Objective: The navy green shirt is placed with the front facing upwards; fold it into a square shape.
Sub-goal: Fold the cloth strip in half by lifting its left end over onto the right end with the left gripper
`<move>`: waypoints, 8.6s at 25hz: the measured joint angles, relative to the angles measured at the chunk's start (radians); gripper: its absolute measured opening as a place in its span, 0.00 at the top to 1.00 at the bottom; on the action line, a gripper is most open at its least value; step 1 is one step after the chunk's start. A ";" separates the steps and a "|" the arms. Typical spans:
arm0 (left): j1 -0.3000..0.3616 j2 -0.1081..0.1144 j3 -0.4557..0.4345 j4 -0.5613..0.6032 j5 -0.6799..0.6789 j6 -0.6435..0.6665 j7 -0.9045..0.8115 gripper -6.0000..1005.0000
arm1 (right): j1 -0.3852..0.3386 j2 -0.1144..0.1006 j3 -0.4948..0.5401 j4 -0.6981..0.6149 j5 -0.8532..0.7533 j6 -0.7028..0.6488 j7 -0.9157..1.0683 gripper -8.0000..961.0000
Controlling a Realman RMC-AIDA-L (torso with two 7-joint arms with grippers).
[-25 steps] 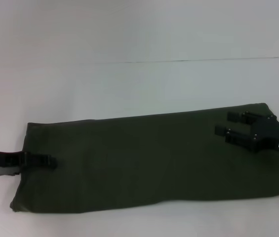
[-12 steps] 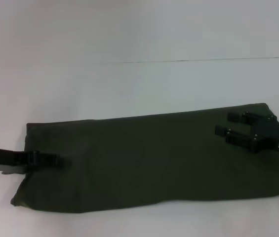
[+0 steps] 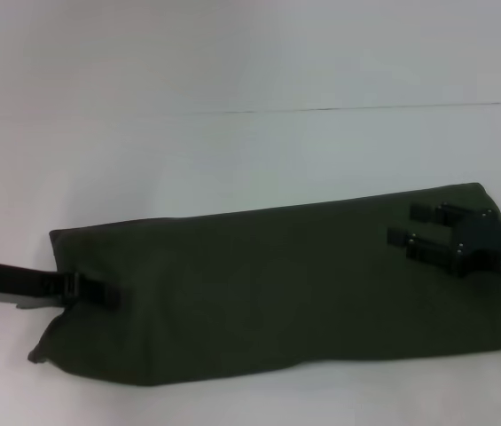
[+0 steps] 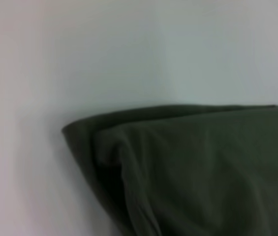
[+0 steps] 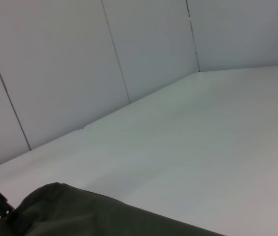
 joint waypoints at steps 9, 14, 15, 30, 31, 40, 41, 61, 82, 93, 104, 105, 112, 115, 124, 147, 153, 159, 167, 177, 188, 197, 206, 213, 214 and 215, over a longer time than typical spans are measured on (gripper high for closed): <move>0.001 -0.001 0.001 0.017 -0.025 0.003 0.001 0.82 | -0.007 0.000 0.000 0.000 0.004 -0.003 0.000 0.31; 0.001 0.000 0.003 0.018 -0.026 0.003 0.005 0.91 | -0.008 0.000 0.000 0.000 0.004 -0.004 0.000 0.31; 0.001 0.002 0.002 0.018 -0.026 0.003 0.007 0.91 | -0.008 0.000 0.000 0.000 0.004 -0.004 0.000 0.31; 0.043 0.055 -0.006 0.147 -0.011 0.010 0.011 0.91 | 0.041 0.003 -0.004 0.050 0.003 0.004 -0.023 0.31; 0.046 0.059 -0.007 0.154 -0.011 0.011 0.011 0.91 | 0.048 0.003 -0.009 0.060 0.003 0.005 -0.028 0.31; 0.053 0.059 -0.022 0.264 -0.057 0.089 0.011 0.91 | 0.184 0.008 -0.079 0.244 0.007 0.097 -0.157 0.31; 0.051 0.055 -0.022 0.280 -0.082 0.112 0.011 0.91 | 0.204 0.009 -0.089 0.272 0.007 0.118 -0.175 0.31; 0.015 -0.027 0.014 0.246 -0.457 0.218 0.013 0.91 | 0.379 0.023 -0.105 0.588 0.043 0.388 -0.376 0.31; 0.013 -0.027 0.015 0.190 -0.513 0.214 0.003 0.91 | 0.298 0.008 -0.019 0.582 0.048 0.340 -0.405 0.31; -0.035 -0.053 0.054 0.070 -0.551 0.143 0.013 0.91 | -0.047 -0.002 0.039 0.115 0.168 0.039 -0.194 0.31; -0.052 -0.056 0.307 -0.102 -0.786 -0.067 0.080 0.91 | -0.109 -0.003 0.073 0.078 0.208 0.045 -0.190 0.31; -0.053 -0.056 0.332 -0.109 -0.804 -0.083 0.084 0.91 | -0.109 -0.003 0.073 0.078 0.208 0.047 -0.190 0.31; -0.066 -0.059 0.480 -0.161 -0.926 -0.156 0.121 0.91 | -0.112 -0.003 0.074 0.080 0.208 0.054 -0.190 0.31; -0.071 -0.060 0.511 -0.165 -0.957 -0.170 0.128 0.91 | -0.112 -0.002 0.070 0.081 0.207 0.061 -0.190 0.31; -0.078 -0.061 0.570 -0.175 -0.995 -0.230 0.140 0.91 | -0.104 0.000 0.055 0.098 0.196 0.069 -0.192 0.31; 0.019 -0.049 0.343 -0.088 -1.036 0.041 0.157 0.88 | 0.129 0.014 -0.370 0.321 0.186 0.204 -0.257 0.31; 0.018 -0.049 0.341 -0.088 -1.036 0.042 0.160 0.88 | 0.223 0.020 -0.377 0.425 0.188 0.232 -0.315 0.31; 0.018 -0.049 0.339 -0.085 -1.036 0.041 0.169 0.87 | 0.299 0.021 -0.381 0.503 0.183 0.274 -0.354 0.31; 0.017 -0.049 0.335 -0.094 -1.029 0.021 0.189 0.86 | 0.121 0.005 -0.290 0.320 0.202 0.151 -0.321 0.31; 0.018 -0.050 0.381 -0.099 -1.028 0.009 0.196 0.85 | -0.084 -0.003 -0.036 0.126 0.205 0.048 -0.255 0.31; -0.058 -0.058 0.485 -0.233 -1.037 -0.118 0.277 0.84 | -0.156 -0.005 0.159 0.118 0.205 -0.014 -0.263 0.31; -0.154 -0.063 0.493 -0.422 -1.057 -0.213 0.393 0.83 | -0.162 -0.005 0.163 0.117 0.205 -0.016 -0.265 0.31; -0.180 -0.063 0.617 -0.498 -1.186 -0.247 0.450 0.82 | -0.159 -0.005 0.167 0.115 0.205 -0.007 -0.266 0.31; -0.181 -0.063 0.709 -0.523 -1.264 -0.268 0.461 0.81 | -0.153 -0.005 0.172 0.115 0.205 -0.003 -0.267 0.31; -0.182 -0.063 0.721 -0.528 -1.277 -0.272 0.461 0.81 | -0.153 -0.005 0.174 0.114 0.205 -0.003 -0.267 0.31; -0.181 -0.063 0.734 -0.535 -1.293 -0.275 0.460 0.81 | -0.152 -0.005 0.177 0.114 0.205 -0.002 -0.267 0.31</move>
